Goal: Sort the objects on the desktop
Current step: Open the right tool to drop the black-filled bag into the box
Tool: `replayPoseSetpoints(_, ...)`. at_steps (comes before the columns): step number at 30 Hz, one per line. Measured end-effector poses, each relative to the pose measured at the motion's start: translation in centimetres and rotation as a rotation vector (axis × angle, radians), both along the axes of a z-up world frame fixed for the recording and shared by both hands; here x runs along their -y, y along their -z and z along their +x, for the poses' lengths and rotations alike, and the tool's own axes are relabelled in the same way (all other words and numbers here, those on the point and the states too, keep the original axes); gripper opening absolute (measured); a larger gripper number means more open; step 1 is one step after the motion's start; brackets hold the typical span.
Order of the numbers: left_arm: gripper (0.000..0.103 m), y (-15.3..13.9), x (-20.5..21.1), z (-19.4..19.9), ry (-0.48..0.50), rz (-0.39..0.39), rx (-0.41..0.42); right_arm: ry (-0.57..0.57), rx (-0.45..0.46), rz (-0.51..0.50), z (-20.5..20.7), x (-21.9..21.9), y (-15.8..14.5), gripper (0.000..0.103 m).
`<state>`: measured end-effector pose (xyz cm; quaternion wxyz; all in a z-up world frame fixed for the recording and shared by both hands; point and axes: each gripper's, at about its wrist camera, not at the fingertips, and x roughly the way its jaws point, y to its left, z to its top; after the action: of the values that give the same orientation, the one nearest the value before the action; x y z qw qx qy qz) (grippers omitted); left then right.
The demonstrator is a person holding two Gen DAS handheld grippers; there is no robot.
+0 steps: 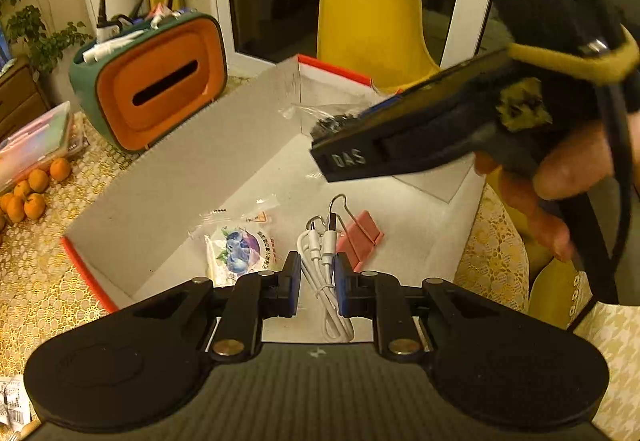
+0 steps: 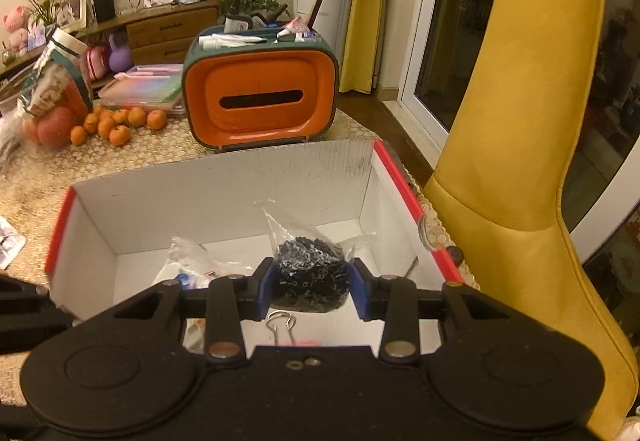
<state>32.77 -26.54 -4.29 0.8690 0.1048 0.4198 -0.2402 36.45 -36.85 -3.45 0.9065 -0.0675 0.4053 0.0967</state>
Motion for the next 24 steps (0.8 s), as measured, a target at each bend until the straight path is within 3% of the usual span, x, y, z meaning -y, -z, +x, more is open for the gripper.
replayPoseSetpoints(19, 0.017, 4.2, 0.9, 2.9, 0.017, 0.103, -0.146, -0.01, -0.159, -0.104, 4.8, -1.5, 4.0, 0.038)
replayPoseSetpoints(24, 0.017, 4.9, 1.1, 3.9, 0.0, 0.133, -0.223, -0.005, -0.204, -0.087, 5.3, -1.6, 4.8, 0.039)
